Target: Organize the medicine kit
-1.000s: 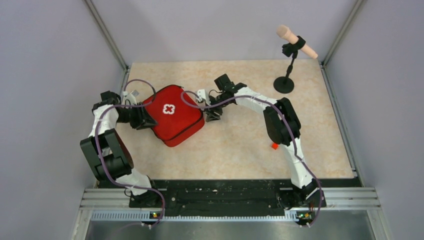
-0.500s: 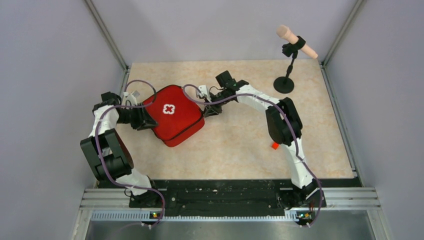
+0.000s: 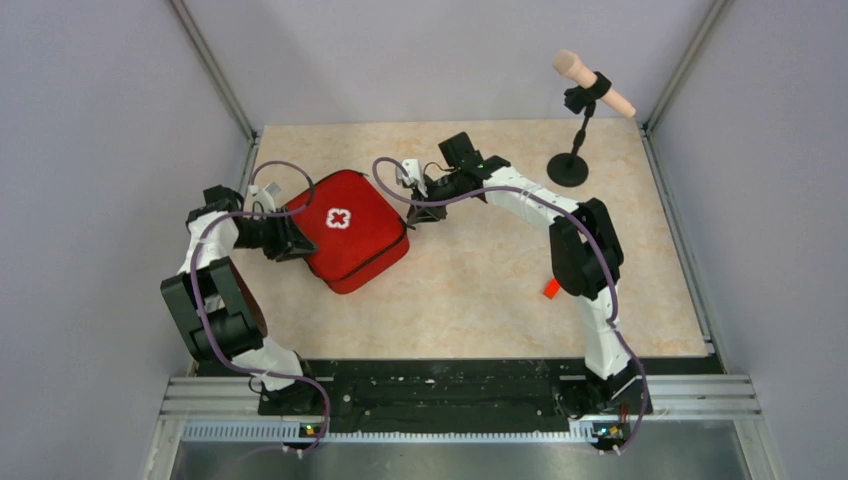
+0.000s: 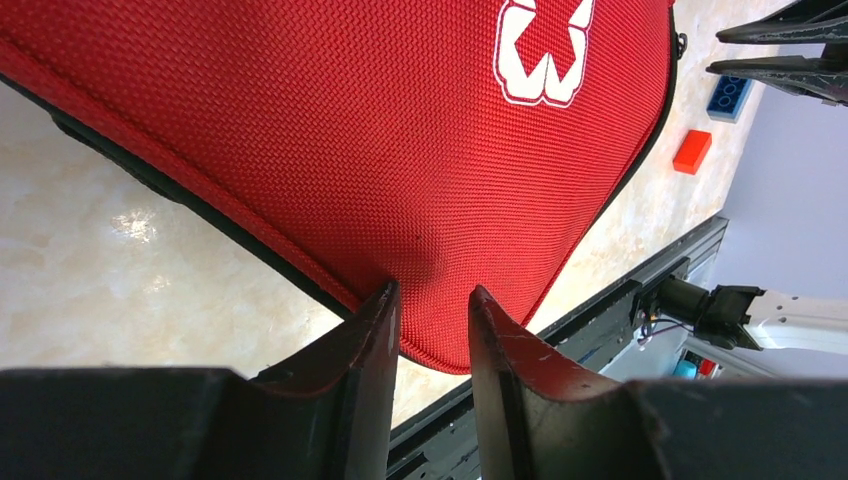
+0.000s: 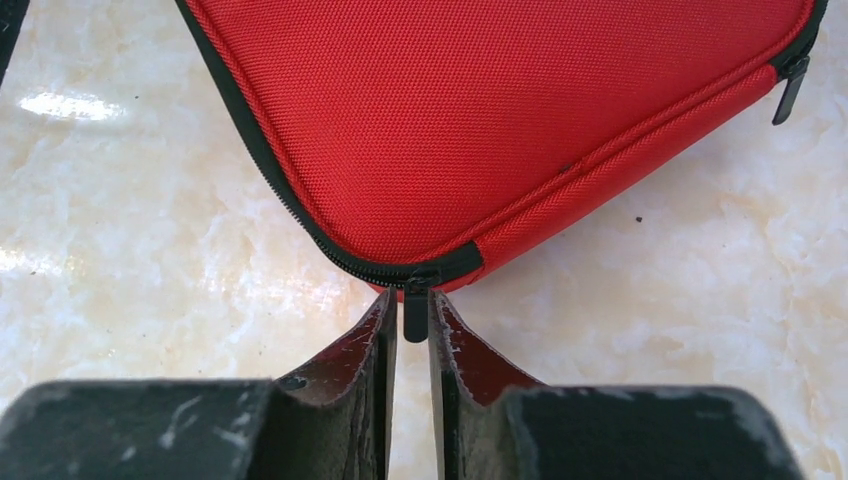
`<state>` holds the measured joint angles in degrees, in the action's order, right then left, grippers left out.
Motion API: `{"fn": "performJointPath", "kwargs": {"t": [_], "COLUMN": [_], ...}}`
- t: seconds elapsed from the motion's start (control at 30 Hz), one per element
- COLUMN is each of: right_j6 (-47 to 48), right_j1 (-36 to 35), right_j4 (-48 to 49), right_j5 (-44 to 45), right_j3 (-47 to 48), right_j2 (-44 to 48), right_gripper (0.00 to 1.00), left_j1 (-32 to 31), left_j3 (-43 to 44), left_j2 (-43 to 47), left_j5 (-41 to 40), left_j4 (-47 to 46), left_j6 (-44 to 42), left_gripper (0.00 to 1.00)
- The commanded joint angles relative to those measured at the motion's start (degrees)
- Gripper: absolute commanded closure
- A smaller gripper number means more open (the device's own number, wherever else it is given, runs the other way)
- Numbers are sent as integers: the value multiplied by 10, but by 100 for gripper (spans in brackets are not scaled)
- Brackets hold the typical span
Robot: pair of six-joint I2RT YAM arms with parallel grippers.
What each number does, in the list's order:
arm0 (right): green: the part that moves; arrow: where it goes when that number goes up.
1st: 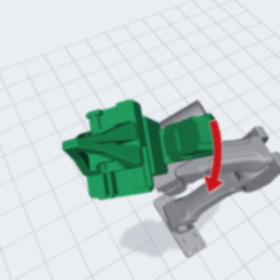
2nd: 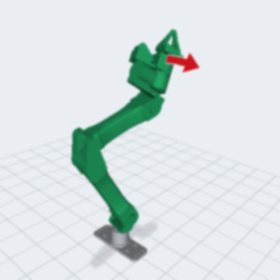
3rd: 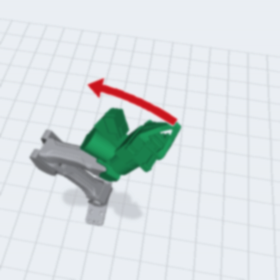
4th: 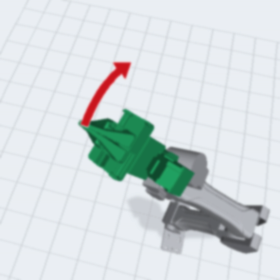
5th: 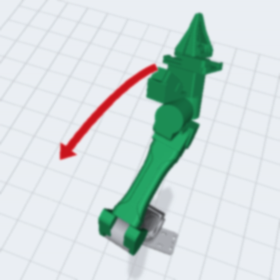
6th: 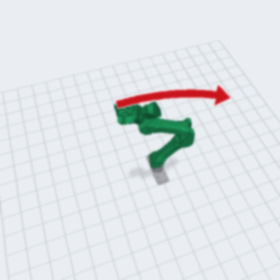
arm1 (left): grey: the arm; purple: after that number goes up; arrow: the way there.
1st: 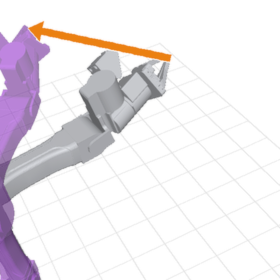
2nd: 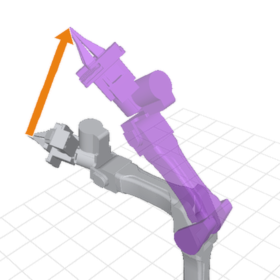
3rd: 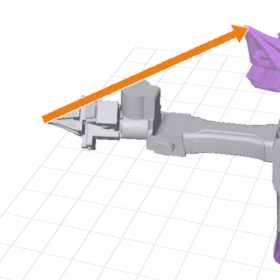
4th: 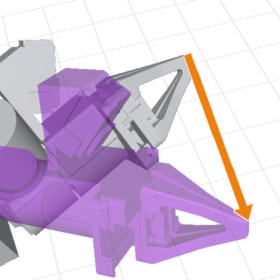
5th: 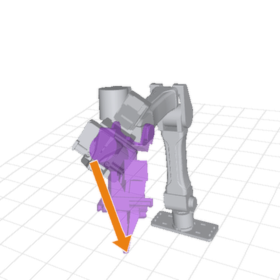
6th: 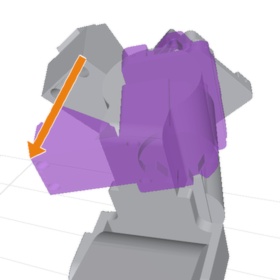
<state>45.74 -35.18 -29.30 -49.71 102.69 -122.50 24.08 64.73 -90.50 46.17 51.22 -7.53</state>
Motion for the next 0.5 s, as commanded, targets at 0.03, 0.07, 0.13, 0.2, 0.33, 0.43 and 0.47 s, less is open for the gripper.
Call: {"fn": "performJointPath", "kwargs": {"t": [0.03,0.07,0.13,0.2,0.33,0.43,0.47], "right_j6": [-18,-17,-12,-16,-42,-49,-50], "right_j1": [0,0,1,5,18,25,25], "right_j4": [27,27,27,27,9,-21,-31], "right_j5": [1,8,18,13,-27,-79,-94], "right_j3": [5,7,10,19,56,91,98], "right_j2": [7,5,1,-10,-53,-80,-86], "right_gripper": [67,61,54,51,52,53,53], "left_j1": [-3,-3,-3,-3,-4,-5,-4], "left_j3": [-10,-10,-9,-10,-7,-6,-6], "left_j2": [16,16,14,11,5,5,4], "left_j5": [22,23,25,28,34,33,33], "left_j4": [5,5,5,5,12,14,15], "left_j6": [-14,-14,-14,-15,-18,-21,-21], "left_gripper": [64,64,64,64,64,64,64]}}
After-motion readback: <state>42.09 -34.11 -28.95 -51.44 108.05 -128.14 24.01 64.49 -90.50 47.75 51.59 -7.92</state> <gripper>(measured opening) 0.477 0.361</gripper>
